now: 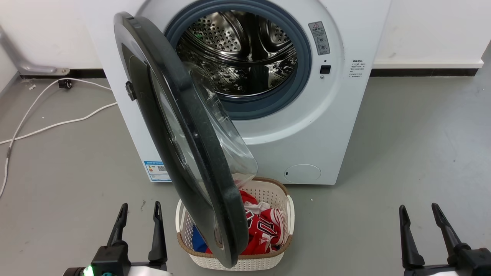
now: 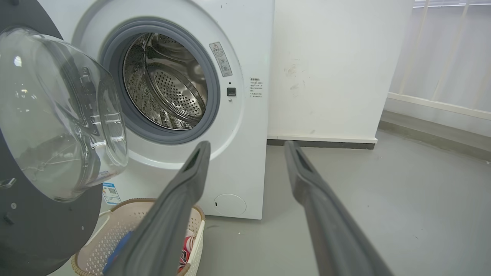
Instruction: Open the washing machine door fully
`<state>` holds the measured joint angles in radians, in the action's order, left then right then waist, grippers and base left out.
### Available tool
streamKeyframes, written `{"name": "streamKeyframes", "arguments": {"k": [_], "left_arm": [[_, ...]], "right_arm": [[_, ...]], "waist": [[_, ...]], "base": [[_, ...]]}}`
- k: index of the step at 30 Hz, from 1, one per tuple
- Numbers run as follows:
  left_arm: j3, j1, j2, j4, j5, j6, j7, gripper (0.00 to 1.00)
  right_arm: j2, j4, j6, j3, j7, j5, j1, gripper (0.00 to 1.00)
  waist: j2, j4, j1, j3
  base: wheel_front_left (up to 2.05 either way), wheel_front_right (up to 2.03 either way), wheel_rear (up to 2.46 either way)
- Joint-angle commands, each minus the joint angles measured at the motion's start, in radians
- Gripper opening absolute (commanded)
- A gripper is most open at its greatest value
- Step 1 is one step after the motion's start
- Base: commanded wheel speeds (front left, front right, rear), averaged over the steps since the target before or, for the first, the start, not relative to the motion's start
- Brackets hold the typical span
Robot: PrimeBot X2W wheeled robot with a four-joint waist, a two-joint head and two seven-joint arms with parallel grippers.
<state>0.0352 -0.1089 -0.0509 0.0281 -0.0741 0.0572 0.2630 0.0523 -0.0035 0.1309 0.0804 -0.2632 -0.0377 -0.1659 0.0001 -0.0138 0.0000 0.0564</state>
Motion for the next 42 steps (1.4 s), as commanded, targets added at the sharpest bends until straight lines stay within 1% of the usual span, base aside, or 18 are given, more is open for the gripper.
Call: {"name": "streamKeyframes", "arguments": {"k": [1,2,6,9,14,19,23,27,31,36,37,42], "left_arm": [[-0.002,-0.011,0.001,0.002,0.003,0.006,0.003,0.45],[-0.004,-0.011,0.001,0.002,0.002,0.007,0.003,0.00],[-0.005,-0.014,0.001,0.015,0.005,0.006,0.003,0.00],[-0.026,-0.003,0.001,0.010,0.004,0.012,0.003,0.00],[-0.057,0.031,-0.011,-0.019,0.018,0.003,0.003,0.00],[-0.077,0.098,-0.028,-0.129,0.046,-0.004,0.003,0.00],[-0.049,0.151,-0.032,-0.234,0.075,-0.011,0.003,0.00],[0.004,0.195,-0.029,-0.316,0.095,-0.022,0.003,0.00],[0.085,0.230,-0.025,-0.371,0.115,-0.040,0.003,0.00],[0.208,0.261,-0.020,-0.395,0.131,-0.063,0.003,0.00],[0.263,0.266,-0.017,-0.394,0.133,-0.075,0.003,0.00],[0.396,0.284,-0.010,-0.368,0.123,-0.099,0.003,0.00]], "right_arm": [[-0.004,0.001,0.000,-0.002,-0.002,-0.009,-0.005,1.00],[-0.004,0.002,0.000,-0.003,-0.002,-0.009,-0.005,1.00],[-0.004,0.004,0.000,-0.006,-0.002,-0.012,-0.004,1.00],[-0.004,0.003,0.000,-0.007,-0.002,-0.016,-0.002,1.00],[-0.004,0.002,0.000,-0.003,-0.002,-0.019,0.000,1.00],[-0.004,0.001,0.000,-0.002,-0.002,-0.024,0.003,1.00],[-0.003,0.006,0.000,-0.005,-0.002,-0.031,0.002,1.00],[-0.003,0.011,0.000,-0.013,-0.002,-0.036,0.005,1.00],[-0.003,0.015,0.000,-0.022,-0.002,-0.040,0.009,1.00],[-0.004,0.021,0.000,-0.034,-0.002,-0.047,0.013,1.00],[-0.004,0.023,0.000,-0.039,-0.002,-0.049,0.015,1.00],[-0.004,0.026,0.000,-0.046,-0.002,-0.052,0.018,1.00]], "waist": [[-0.0001,0.000,0.0000,0.001],[-0.0001,0.000,0.0000,0.001],[-0.0001,0.000,0.0000,0.001],[-0.0001,-0.002,0.0000,0.000],[-0.0001,-0.009,0.0000,-0.003],[-0.0001,-0.017,0.0000,-0.007],[-0.0001,-0.022,0.0000,-0.012],[-0.0001,-0.021,0.0000,-0.015],[-0.0001,-0.018,0.0000,-0.016],[-0.0001,-0.012,0.0000,-0.015],[-0.0001,-0.010,0.0000,-0.014],[-0.0001,-0.009,0.0000,-0.015]], "base": [[0.00,0.00,0.00],[0.00,0.00,0.00],[0.00,0.00,0.00],[0.00,0.00,0.00],[0.00,0.00,0.00],[0.00,0.00,0.00],[0.00,0.00,0.00],[0.00,0.00,0.00],[0.00,0.00,0.00],[0.00,0.00,0.00],[0.00,0.00,0.00],[0.00,0.00,0.00]]}}
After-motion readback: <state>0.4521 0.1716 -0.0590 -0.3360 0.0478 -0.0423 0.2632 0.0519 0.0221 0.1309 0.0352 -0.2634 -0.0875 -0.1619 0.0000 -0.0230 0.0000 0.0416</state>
